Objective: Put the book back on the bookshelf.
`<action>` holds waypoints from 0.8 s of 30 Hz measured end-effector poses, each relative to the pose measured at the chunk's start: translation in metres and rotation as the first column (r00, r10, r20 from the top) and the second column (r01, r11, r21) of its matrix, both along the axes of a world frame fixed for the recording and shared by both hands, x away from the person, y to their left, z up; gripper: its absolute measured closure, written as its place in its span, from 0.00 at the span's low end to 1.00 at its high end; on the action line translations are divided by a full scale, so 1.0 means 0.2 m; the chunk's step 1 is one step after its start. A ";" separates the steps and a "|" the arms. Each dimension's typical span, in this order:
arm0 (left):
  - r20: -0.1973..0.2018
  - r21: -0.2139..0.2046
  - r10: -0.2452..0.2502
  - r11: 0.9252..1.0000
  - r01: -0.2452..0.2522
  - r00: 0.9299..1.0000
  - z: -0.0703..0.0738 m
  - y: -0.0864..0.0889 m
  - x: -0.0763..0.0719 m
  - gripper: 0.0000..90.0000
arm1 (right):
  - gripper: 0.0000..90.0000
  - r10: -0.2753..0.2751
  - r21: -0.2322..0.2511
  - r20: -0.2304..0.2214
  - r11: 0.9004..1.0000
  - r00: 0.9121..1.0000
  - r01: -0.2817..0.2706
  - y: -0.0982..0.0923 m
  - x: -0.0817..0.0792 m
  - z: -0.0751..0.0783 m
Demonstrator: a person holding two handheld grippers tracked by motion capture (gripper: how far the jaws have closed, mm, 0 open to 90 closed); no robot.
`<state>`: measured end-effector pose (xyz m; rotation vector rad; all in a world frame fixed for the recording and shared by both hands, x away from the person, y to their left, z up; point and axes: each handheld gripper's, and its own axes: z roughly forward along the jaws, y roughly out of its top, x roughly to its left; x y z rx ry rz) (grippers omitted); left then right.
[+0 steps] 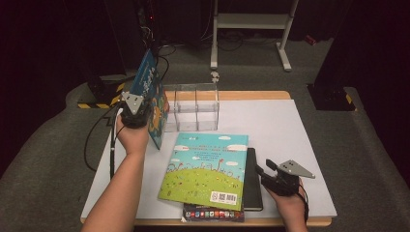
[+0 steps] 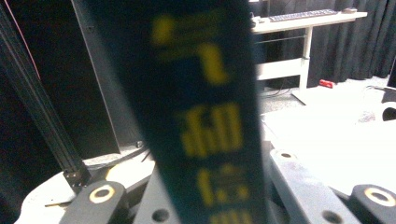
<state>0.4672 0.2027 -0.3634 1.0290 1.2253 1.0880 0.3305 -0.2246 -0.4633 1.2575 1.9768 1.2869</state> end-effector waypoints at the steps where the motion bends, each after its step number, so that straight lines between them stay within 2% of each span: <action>1: 0.003 0.003 0.002 1.000 -0.002 1.000 0.00 0.00 0.00 0.85 | 0.54 0.000 0.001 -0.001 1.000 1.000 0.000 0.00 0.00 0.00; 8: 0.009 0.014 0.011 1.000 -0.011 1.000 -0.01 -0.01 -0.01 0.85 | 0.54 -0.001 0.000 -0.001 1.000 1.000 0.001 0.00 0.00 0.00; 16: 0.011 -0.016 0.007 1.000 -0.007 1.000 0.00 0.00 0.00 0.84 | 0.55 0.001 -0.002 -0.003 1.000 1.000 -0.001 0.00 0.00 0.00; 20: 0.012 -0.016 0.006 1.000 -0.005 1.000 -0.01 0.00 0.00 0.84 | 0.55 0.000 -0.001 -0.002 1.000 1.000 0.000 0.00 0.00 0.00; 24: 0.013 -0.032 -0.004 0.999 0.005 1.000 0.00 0.01 0.00 0.80 | 0.54 0.002 -0.003 -0.003 1.000 1.000 -0.002 0.00 0.00 0.00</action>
